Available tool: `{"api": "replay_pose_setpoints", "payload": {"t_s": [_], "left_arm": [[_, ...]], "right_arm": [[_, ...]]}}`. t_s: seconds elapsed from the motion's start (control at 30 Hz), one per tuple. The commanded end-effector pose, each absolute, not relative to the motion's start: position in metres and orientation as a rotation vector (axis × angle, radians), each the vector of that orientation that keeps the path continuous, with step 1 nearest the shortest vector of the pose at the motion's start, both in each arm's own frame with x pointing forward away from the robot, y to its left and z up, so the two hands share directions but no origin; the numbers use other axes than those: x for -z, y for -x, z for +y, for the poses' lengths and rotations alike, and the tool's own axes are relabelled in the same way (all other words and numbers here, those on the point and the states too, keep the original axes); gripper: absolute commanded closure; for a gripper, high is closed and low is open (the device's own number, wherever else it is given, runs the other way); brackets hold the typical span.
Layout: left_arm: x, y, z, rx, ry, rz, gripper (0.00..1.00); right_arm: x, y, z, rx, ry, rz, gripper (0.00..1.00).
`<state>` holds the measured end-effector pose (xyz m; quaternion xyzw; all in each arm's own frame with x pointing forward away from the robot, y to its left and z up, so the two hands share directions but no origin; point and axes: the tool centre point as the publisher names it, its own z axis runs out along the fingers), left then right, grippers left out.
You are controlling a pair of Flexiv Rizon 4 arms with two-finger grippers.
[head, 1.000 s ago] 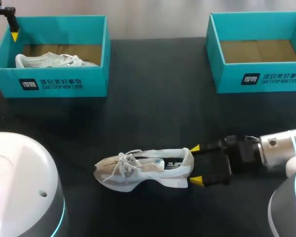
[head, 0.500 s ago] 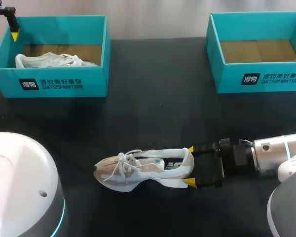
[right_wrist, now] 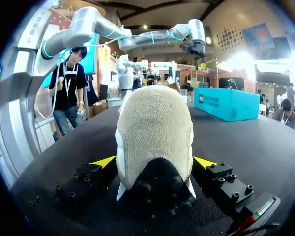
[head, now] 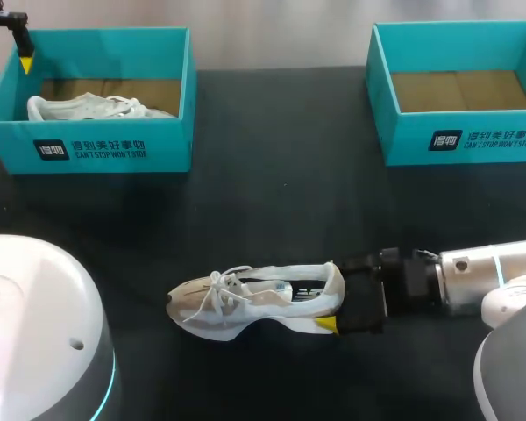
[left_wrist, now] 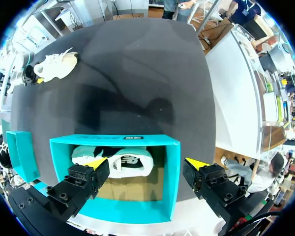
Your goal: Take the shoe out of the shoebox, open the shoe tongue, remove and reinsert the insole, then place the shoe into the shoebox
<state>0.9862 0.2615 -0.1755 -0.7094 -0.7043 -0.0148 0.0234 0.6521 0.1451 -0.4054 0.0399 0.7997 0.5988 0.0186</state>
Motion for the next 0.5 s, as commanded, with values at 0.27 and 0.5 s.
{"api": "replay_pose_setpoints", "payload": {"t_s": [0.27,0.5], "left_arm": [[0.175,-0.984,0.261,0.052,2.197,-2.181,0.00],[0.175,-0.984,0.261,0.052,2.197,-2.181,0.00]], "right_arm": [[0.414,-0.656,0.164,-1.893,-0.104,2.474,0.00],[0.415,-0.660,0.172,-1.911,-0.085,2.457,0.00]]}}
